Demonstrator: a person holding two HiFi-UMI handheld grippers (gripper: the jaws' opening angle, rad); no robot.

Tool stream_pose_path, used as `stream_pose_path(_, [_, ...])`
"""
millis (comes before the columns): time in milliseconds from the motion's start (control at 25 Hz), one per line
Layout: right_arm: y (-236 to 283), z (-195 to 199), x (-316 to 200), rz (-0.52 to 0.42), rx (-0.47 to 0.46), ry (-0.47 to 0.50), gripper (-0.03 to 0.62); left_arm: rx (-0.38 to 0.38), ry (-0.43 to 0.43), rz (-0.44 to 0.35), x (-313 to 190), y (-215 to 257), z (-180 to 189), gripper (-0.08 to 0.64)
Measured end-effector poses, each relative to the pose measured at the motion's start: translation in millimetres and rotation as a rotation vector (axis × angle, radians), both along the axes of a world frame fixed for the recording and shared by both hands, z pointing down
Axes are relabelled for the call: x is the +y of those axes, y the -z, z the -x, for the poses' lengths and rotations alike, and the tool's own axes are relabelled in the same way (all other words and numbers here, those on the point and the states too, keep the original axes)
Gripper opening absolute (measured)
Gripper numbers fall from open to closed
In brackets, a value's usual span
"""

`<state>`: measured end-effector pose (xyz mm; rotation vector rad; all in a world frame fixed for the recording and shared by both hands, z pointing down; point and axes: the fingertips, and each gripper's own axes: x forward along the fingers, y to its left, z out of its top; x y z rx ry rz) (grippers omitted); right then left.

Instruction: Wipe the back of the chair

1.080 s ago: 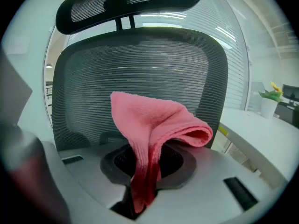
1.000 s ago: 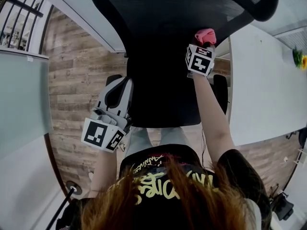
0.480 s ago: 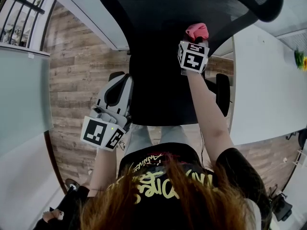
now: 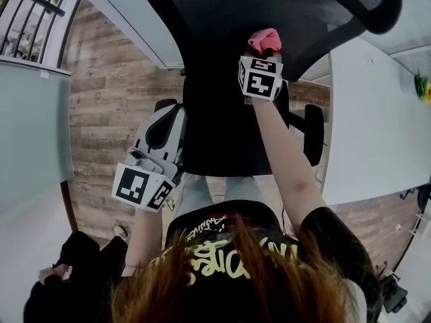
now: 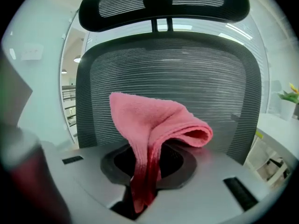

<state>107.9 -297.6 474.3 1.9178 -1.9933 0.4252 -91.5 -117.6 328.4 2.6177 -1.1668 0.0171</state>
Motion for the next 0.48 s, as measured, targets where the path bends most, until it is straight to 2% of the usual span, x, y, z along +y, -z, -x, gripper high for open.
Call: stream_pose_path(480, [4,53,-9,-0.005,-0.031,0.071,0.064,0.007,0.032,-0.004,-2,2,14,-0.008])
